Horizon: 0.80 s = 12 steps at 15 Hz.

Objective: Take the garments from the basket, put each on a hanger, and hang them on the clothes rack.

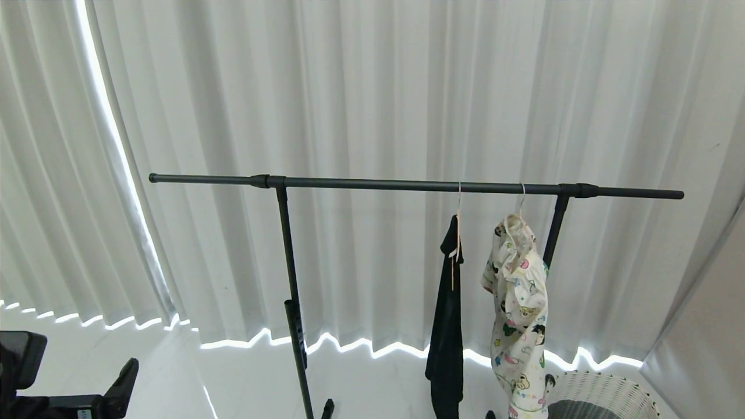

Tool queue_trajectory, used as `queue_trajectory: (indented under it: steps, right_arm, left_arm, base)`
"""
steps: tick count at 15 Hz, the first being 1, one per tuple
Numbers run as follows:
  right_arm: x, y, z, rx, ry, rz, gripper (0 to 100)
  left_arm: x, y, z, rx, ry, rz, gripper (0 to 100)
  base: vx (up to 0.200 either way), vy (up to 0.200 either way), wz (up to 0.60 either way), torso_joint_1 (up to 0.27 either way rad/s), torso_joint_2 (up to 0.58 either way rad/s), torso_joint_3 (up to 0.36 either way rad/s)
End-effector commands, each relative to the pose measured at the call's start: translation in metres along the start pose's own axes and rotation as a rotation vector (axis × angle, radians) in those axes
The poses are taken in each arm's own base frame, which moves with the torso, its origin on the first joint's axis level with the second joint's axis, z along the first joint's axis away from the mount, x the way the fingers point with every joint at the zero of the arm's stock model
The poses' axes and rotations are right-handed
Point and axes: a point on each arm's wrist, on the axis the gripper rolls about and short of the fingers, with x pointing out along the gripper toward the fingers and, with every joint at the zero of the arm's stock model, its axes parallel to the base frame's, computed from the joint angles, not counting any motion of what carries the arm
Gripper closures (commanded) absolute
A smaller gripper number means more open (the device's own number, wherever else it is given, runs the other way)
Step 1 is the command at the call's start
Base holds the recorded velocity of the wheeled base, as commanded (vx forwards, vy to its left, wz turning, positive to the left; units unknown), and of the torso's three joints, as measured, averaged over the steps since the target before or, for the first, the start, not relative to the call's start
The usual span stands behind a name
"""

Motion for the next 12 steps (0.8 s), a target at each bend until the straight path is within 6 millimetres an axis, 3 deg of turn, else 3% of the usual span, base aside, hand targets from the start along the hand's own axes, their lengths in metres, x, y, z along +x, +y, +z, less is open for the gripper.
queue_trajectory:
  steps: [1,3,5,10,12]
  right_arm:
    - [-0.024,0.008,-0.033,0.016,-0.074,-0.041,0]
    - [-0.048,0.016,-0.06,0.028,-0.14,-0.071,0]
    - [-0.065,0.017,-0.07,0.041,-0.199,-0.098,0]
    - [-0.063,0.016,-0.072,0.093,-0.226,-0.165,0]
    - [-0.062,0.017,-0.072,0.212,-0.242,-0.157,0]
  left_arm:
    - [-0.021,0.011,-0.008,-0.028,-0.053,0.026,0]
    - [-0.053,0.026,-0.037,0.058,-0.104,0.065,0]
    - [-0.074,0.034,-0.065,0.136,-0.175,0.11,0]
    - [-0.08,0.036,-0.068,0.045,-0.226,0.167,0]
    - [-0.08,0.036,-0.068,0.04,-0.227,0.167,0]
  base:
    - [0.0,0.0,0.0,0.0,0.0,0.0]
    - [0.0,0.0,0.0,0.0,0.0,0.0]
    - [0.0,0.0,0.0,0.0,0.0,0.0]
    - [0.0,0.0,0.0,0.0,0.0,0.0]
    - [0.0,0.0,0.0,0.0,0.0,0.0]
